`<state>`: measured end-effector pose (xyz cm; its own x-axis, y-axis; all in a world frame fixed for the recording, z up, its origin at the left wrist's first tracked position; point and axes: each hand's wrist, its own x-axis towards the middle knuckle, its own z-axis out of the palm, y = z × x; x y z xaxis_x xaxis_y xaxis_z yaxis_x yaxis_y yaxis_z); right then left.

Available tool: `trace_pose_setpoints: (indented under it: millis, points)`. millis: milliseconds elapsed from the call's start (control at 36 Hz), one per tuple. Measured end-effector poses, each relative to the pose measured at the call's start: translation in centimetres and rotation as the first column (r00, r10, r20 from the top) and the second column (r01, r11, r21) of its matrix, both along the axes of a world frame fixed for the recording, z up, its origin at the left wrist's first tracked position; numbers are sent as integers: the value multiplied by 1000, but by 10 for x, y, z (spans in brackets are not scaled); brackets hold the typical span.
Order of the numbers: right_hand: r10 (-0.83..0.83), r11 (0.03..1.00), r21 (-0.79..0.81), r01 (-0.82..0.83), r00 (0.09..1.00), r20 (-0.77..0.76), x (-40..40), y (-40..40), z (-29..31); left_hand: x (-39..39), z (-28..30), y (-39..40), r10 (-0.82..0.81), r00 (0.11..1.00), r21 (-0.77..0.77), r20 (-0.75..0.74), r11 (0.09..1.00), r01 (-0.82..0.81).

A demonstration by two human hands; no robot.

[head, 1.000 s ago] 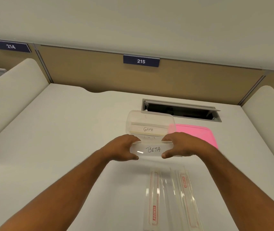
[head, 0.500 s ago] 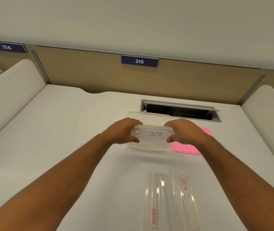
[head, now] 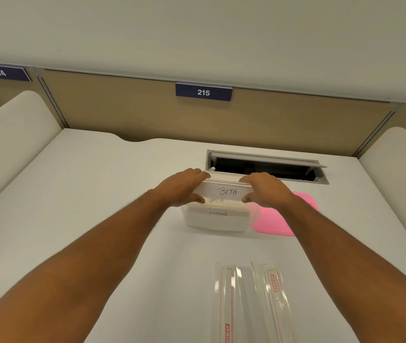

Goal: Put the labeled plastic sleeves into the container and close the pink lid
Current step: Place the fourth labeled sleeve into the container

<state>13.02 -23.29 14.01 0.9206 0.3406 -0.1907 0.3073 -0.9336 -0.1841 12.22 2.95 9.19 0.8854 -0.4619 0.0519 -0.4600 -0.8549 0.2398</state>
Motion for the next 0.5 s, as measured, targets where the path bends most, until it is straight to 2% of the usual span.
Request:
trace_pose_setpoints:
  millis: [278,500]
  points:
    - [-38,999,17,39,997,-67,28,3,-22,26,-9,-7,38,995,56,-88,998,-33]
    - [1,997,-77,-1,1000,-8,44,14,-43,42,-25,-10,77,992,164,-100,985,-60]
